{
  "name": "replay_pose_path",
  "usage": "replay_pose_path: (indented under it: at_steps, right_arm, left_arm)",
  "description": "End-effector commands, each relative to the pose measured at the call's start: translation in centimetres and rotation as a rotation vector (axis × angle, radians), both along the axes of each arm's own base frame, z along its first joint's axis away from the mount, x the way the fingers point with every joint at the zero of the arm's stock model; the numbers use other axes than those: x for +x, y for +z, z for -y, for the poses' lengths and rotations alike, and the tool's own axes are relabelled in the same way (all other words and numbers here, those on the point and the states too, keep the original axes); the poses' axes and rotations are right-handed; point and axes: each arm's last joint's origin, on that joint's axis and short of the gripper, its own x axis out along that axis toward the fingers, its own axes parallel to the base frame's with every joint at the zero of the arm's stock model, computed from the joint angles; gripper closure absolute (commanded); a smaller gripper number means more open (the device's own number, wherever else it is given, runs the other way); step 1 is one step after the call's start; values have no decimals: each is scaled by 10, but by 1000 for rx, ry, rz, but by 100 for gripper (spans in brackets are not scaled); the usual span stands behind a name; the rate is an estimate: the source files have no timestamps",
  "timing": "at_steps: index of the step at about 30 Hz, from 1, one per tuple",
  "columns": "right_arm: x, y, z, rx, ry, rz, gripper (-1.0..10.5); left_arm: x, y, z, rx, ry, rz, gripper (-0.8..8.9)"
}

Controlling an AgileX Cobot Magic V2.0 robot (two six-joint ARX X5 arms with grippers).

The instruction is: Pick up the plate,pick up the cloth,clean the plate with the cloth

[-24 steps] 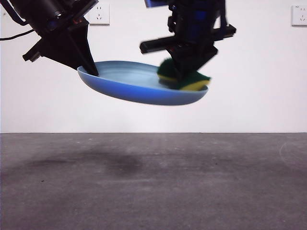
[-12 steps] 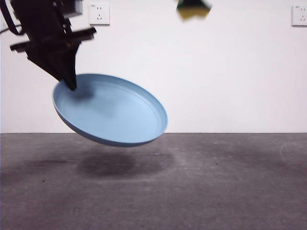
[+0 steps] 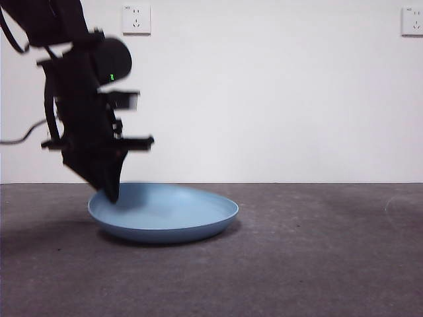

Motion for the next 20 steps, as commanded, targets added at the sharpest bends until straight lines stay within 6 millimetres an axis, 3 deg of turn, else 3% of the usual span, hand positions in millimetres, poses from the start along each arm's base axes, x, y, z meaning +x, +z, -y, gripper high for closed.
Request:
replay_pose_path:
  at_steps: [1,3,7,8,14,20]
  right_arm:
    - [-6,-1,6,-3,-5,-21,963]
    - [-9,-2,8,-9,-5,-29,963]
    - [-10,-4,9,-25,-5,-46,963]
    - [-10,-4,9,-29,-5,-50,963]
    - [-3,-10,3,-53,-5,-76,963]
    - [20,-29,-10,-126,-34,-169,963]
  left_arm:
    - [2,-23,0,56,-7,-60,811]
    - [3,-26,0,59,-7,-67,763]
    - [4,-26,0,53,1,-61,420]
    - [3,-26,0,50,6,-66,374]
    - [-2,-15,0,16,62,-68,373]
    - [-18,40,-2,-52,70,70,373]
